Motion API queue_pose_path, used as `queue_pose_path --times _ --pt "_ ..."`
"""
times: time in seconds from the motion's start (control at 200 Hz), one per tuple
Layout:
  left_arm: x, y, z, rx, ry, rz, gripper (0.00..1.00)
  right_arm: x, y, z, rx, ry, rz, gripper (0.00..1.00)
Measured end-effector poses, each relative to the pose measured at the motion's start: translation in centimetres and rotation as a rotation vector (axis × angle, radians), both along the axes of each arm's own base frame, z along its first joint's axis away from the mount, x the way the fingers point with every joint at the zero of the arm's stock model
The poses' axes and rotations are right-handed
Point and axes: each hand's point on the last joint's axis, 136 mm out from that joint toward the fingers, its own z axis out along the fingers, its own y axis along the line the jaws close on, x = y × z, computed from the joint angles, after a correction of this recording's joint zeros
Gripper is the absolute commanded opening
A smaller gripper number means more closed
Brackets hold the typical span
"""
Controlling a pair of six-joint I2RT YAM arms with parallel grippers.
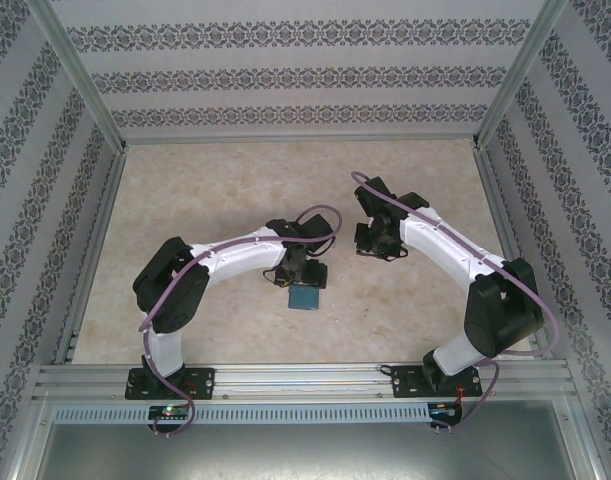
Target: Take the credit cards out of the card holder
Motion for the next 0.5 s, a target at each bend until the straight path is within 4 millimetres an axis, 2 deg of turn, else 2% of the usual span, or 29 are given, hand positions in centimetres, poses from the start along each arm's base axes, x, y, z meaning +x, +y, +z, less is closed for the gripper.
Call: queue_pose_path --times 0.25,0.5 --pt "-0.2 0.3 -0.1 0.015 0.008 -0.004 0.47 -0.1 -0.1 -0.2 -0.001 0.004 0.0 0.22" --pt "-0.4 0.4 -1.1 0.031 0.028 -0.005 0.41 -0.1 0.0 -0.3 0.0 0.002 0.0 0.22"
